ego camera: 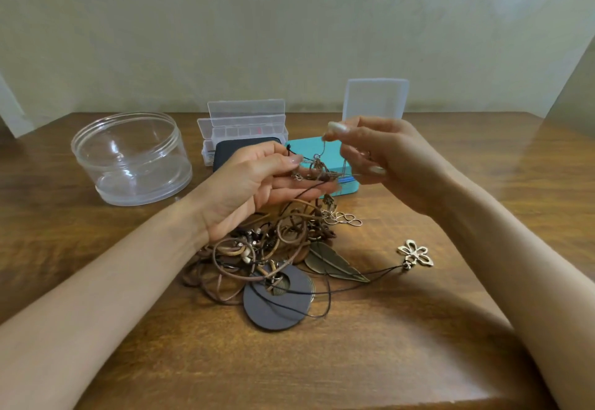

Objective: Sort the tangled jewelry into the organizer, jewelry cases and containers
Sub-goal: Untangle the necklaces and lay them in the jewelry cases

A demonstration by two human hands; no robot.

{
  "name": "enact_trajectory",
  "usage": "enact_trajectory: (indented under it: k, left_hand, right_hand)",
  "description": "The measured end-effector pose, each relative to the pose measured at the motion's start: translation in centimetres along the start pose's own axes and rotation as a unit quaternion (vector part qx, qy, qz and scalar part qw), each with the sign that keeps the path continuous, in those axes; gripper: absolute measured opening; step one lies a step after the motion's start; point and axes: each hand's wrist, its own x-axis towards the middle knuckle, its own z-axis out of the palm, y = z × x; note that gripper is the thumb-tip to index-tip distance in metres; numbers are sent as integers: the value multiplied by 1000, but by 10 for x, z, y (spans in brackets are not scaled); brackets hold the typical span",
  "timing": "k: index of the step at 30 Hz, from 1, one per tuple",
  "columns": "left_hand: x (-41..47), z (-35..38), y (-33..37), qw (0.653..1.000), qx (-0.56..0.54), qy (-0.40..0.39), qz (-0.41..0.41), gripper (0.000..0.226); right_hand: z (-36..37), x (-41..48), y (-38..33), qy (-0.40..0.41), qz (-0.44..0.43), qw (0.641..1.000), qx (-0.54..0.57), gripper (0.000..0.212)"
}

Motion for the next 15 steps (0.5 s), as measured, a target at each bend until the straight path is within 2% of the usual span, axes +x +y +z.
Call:
enact_trajectory:
  k: [2,6,11,15]
  left_hand:
    - [0,0,0,1000,-1,4,7,13]
    - [1,0,-1,999,22,22,16,9]
    - [1,-1,-1,993,105,48,19,7]
    - [2,-5,-1,985,159,63,18,15]
  right_hand:
    - [3,-2,-1,-9,-17,996,-93,33]
    - [12,-1,4,11,-78,970,-229,13]
    - [10,-1,3,71,-93,977,-179,13]
    - [4,-1,1,76,-68,986,-133,13]
